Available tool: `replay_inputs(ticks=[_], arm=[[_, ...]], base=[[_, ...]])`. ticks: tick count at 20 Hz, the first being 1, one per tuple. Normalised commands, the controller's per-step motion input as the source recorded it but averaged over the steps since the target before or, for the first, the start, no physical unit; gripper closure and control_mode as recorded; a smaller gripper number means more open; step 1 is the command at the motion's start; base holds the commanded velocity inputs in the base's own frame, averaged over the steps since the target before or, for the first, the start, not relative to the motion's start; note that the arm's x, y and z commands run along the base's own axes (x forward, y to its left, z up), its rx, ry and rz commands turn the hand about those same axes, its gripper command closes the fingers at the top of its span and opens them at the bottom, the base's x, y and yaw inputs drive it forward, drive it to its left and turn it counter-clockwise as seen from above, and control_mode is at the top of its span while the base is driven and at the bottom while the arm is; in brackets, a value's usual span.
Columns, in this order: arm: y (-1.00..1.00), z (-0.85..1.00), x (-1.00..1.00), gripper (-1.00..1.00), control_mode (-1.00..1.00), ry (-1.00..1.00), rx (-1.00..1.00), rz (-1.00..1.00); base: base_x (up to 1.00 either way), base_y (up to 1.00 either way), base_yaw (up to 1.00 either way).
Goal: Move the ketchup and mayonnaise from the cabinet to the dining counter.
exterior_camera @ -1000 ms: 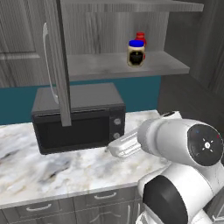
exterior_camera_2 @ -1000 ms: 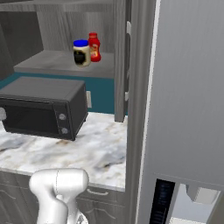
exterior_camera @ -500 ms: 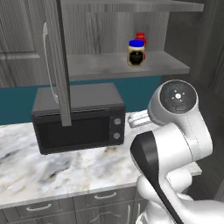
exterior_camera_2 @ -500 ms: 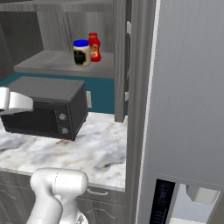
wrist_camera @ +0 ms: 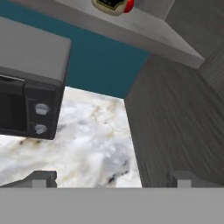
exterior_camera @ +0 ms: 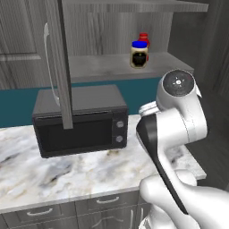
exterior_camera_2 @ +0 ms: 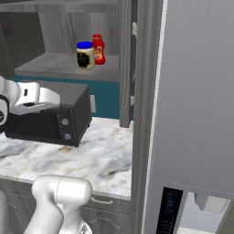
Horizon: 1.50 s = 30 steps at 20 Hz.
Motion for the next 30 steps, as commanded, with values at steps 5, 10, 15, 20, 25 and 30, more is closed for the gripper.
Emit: replay_inputs(ticks=[5, 10, 15, 20, 25, 30], arm=[[-0.22, 0.27, 0.83, -1.00, -1.00, 0.20, 0.01, -0.01], [-0.04, 0.13, 0.87, -1.00, -1.00, 0.05, 0.07, -0.05], [0.00, 0.08, 0.71, -1.00, -1.00, -0.09, 0.12, -0.01], [0.00, 0.30, 0.65, -1.00, -1.00, -0.12, 0.21, 0.00], [0.00, 0.47, 0.67, -1.00, -1.00, 0.00, 0.18, -0.02], [0.00, 0.37, 0.52, -1.00, -1.00, 0.01, 0.08, -0.04]], base=[[0.00, 0.00, 0.00], [0.00, 0.00, 0.00], [0.00, 0.00, 0.00], [0.00, 0.00, 0.00], [0.00, 0.00, 0.00], [0.00, 0.00, 0.00]])
